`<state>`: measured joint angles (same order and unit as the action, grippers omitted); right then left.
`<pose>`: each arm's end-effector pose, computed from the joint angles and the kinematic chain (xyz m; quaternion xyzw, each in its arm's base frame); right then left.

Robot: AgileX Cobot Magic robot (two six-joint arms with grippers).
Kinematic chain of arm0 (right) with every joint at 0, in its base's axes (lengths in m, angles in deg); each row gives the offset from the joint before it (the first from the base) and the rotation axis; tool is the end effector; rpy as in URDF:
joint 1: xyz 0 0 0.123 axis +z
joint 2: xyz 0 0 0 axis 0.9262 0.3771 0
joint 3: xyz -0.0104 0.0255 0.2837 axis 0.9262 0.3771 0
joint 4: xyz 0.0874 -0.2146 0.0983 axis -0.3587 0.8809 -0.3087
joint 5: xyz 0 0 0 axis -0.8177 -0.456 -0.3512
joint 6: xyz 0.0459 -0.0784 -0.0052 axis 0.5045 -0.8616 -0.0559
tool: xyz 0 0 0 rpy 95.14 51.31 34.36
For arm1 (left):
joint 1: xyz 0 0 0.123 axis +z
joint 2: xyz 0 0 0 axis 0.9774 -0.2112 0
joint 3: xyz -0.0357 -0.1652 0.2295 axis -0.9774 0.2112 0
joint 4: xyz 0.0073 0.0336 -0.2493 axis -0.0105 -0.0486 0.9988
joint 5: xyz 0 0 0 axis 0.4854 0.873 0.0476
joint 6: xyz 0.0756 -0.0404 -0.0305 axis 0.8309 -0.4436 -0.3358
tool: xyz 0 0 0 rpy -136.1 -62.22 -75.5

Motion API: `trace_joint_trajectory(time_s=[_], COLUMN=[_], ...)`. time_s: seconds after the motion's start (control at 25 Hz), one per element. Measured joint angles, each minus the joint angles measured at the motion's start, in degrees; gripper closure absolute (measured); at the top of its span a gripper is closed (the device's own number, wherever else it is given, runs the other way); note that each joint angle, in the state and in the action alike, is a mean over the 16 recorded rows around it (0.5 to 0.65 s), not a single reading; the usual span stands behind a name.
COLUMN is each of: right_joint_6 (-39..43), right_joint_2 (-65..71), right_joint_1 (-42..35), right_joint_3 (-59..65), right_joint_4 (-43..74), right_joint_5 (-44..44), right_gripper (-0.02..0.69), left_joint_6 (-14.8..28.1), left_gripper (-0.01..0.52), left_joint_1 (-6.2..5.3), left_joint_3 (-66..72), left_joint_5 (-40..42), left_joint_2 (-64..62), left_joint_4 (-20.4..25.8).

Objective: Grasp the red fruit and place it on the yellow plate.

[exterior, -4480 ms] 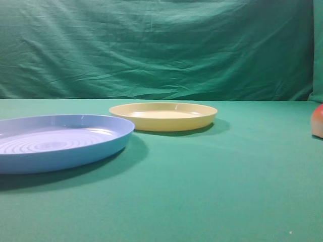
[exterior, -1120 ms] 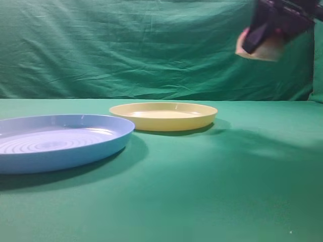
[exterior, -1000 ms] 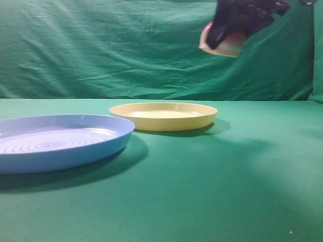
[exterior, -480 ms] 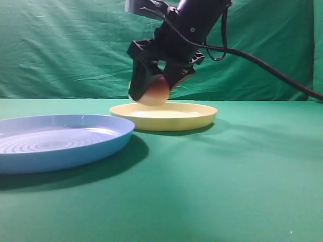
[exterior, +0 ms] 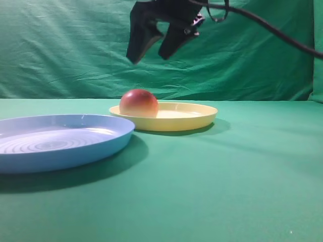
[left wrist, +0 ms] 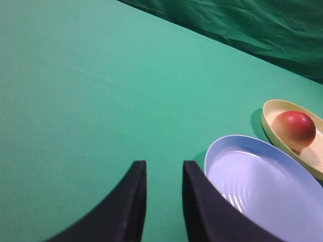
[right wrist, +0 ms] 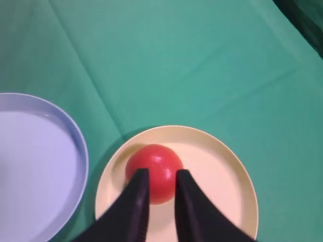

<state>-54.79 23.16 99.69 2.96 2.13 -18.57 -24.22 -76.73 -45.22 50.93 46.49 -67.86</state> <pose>0.3269 0.2266 0.3152 -0.4544 0.8089 0.1342 0.3482 0.0530 -0.0019 0.1757 -0.0811 0.7924 -0.0702 0.6005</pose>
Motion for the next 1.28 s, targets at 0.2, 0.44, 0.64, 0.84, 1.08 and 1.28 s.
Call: trace_joint_trajectory(time_s=[0.2,0.44,0.64,0.84,1.08,1.28], right_joint_6=[5.3,11.8,14.2,14.6,15.9,21.8], right_joint_2=[-7.2,-16.6,-27.0,-39.7,-55.0,-64.5], right_joint_1=[0.0,0.0,0.0,0.0,0.0,0.0], right_joint_3=[1.5,8.5,18.8,30.8,42.5,48.7], right_joint_4=[1.0,1.3,0.8,0.0,0.6,5.7], right_joint_5=[-5.1,-6.6,-4.4,-1.2,1.6,2.6], right_gripper=[0.639,0.665,0.665,0.665,0.665,0.665], left_joint_6=[0.0,0.0,0.0,0.0,0.0,0.0], left_gripper=[0.357,0.357,0.357,0.357,0.357,0.357], left_joint_1=[0.00,0.00,0.00,0.00,0.00,0.00], left_joint_3=[0.0,0.0,0.0,0.0,0.0,0.0], left_joint_5=[0.0,0.0,0.0,0.0,0.0,0.0], left_joint_2=[0.0,0.0,0.0,0.0,0.0,0.0], left_joint_4=[0.0,0.0,0.0,0.0,0.0,0.0])
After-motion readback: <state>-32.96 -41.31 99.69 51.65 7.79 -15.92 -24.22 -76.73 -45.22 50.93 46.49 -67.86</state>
